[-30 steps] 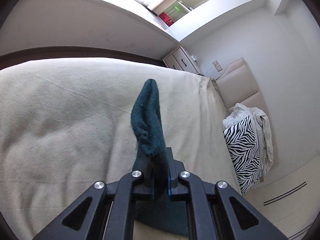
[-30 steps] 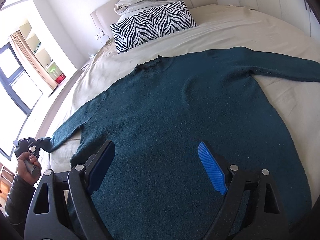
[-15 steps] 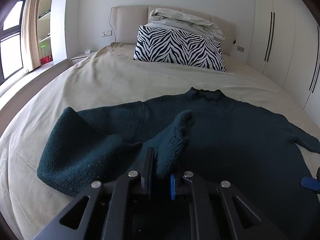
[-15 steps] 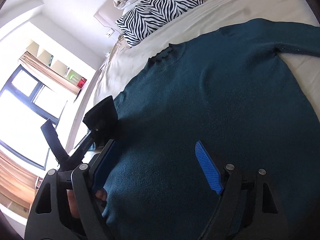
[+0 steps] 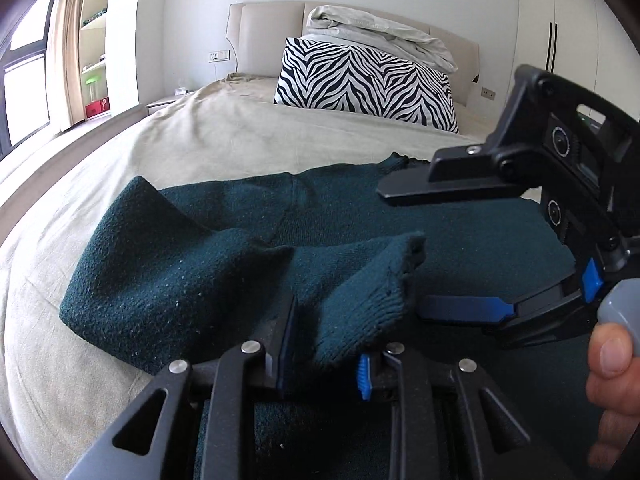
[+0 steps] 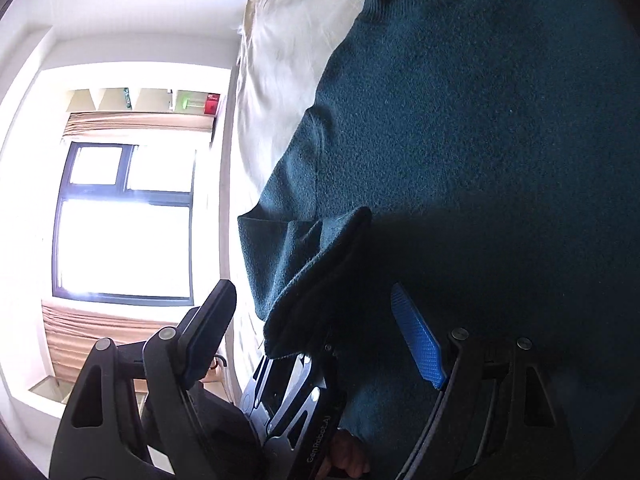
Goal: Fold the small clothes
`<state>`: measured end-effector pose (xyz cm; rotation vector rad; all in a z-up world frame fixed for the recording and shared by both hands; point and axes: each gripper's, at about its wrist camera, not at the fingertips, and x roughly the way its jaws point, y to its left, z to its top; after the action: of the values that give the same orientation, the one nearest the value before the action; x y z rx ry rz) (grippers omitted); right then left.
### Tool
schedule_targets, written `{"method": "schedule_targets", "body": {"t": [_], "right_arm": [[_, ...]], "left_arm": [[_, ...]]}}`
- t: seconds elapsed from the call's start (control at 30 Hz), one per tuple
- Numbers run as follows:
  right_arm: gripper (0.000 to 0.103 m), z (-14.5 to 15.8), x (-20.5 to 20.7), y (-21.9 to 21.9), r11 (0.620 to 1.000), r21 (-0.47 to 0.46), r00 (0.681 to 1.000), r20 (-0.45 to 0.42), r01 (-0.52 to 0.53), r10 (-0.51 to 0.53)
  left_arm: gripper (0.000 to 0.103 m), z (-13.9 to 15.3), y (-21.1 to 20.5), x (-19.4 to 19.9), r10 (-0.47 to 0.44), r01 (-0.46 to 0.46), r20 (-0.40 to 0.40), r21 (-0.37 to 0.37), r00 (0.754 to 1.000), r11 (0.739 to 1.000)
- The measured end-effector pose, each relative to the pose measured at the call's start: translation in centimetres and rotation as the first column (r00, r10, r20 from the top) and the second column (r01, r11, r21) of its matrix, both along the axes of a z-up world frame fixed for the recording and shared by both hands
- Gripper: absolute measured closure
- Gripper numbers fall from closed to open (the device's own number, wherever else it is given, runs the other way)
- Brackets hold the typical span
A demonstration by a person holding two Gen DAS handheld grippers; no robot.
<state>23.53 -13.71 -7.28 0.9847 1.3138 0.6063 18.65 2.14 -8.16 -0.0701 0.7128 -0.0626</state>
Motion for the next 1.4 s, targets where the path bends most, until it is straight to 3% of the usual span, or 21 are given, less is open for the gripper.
{"method": "schedule_targets", "body": {"t": [0.07, 0.1, 0.13, 0.17, 0.2, 0.3, 0.5, 0.73, 1.17, 1.4], "right_arm": [[0.052, -0.7, 0.8, 1.3, 0.999, -0.012, 0.999, -0.003, -0.034, 0.034], [0.071, -0.7, 1.3, 1.9, 0.998, -0.027, 0.999, 0.004, -0.051, 0.051], [0.079, -0.6, 1.5, 2.2, 0.997, -0.048, 0.998, 0.017, -0.056, 0.057], [0.083, -0.1, 1.7, 2.5, 0.995, -0.079, 0.997, 0.042, -0.06, 0.064], [0.095, 0.6, 1.8, 2.6, 0.991, -0.113, 0.995, 0.071, -0.066, 0.075], [0.096, 1.5, 2.0, 1.8, 0.983, -0.182, 0.987, 0.15, -0.025, 0.053], [0.096, 4.4, 4.1, -2.3, 0.944, -0.318, 0.972, 0.233, 0.087, -0.011], [0.096, 4.0, 6.2, -6.4, 0.903, -0.398, 0.974, 0.214, 0.16, -0.079], [0.096, 2.1, 7.0, -13.1, 0.845, -0.452, 0.955, 0.201, 0.287, -0.217], [0.096, 1.2, 4.6, -16.5, 0.838, -0.45, 0.95, 0.185, 0.309, -0.251]], "left_arm": [[0.072, 0.0, 0.2, -0.1, 0.0, 0.0, -0.001, -0.01, 1.0, 1.0], [0.064, 0.1, 0.3, -0.2, -0.001, 0.001, 0.0, -0.018, 1.0, 1.0], [0.049, 0.2, 0.5, -0.5, -0.003, 0.003, 0.004, -0.029, 1.0, 1.0], [0.041, 0.4, 0.7, -0.8, -0.005, 0.005, 0.013, -0.04, 1.0, 0.999], [0.029, 0.8, 0.9, -1.4, -0.006, 0.008, 0.033, -0.055, 0.999, 0.998], [0.014, 1.8, 1.6, -3.5, -0.004, 0.014, 0.103, -0.09, 0.995, 0.996], [0.013, 1.1, 3.9, -5.2, 0.041, -0.026, 0.081, -0.174, 0.996, 0.984], [0.015, -1.8, 8.6, -4.3, 0.129, -0.133, -0.038, -0.403, 0.991, 0.906], [0.015, -1.7, 7.9, -4.2, 0.12, -0.121, -0.027, -0.386, 0.992, 0.915], [0.015, -1.6, 7.9, -4.1, 0.121, -0.124, -0.033, -0.388, 0.992, 0.913]]}}
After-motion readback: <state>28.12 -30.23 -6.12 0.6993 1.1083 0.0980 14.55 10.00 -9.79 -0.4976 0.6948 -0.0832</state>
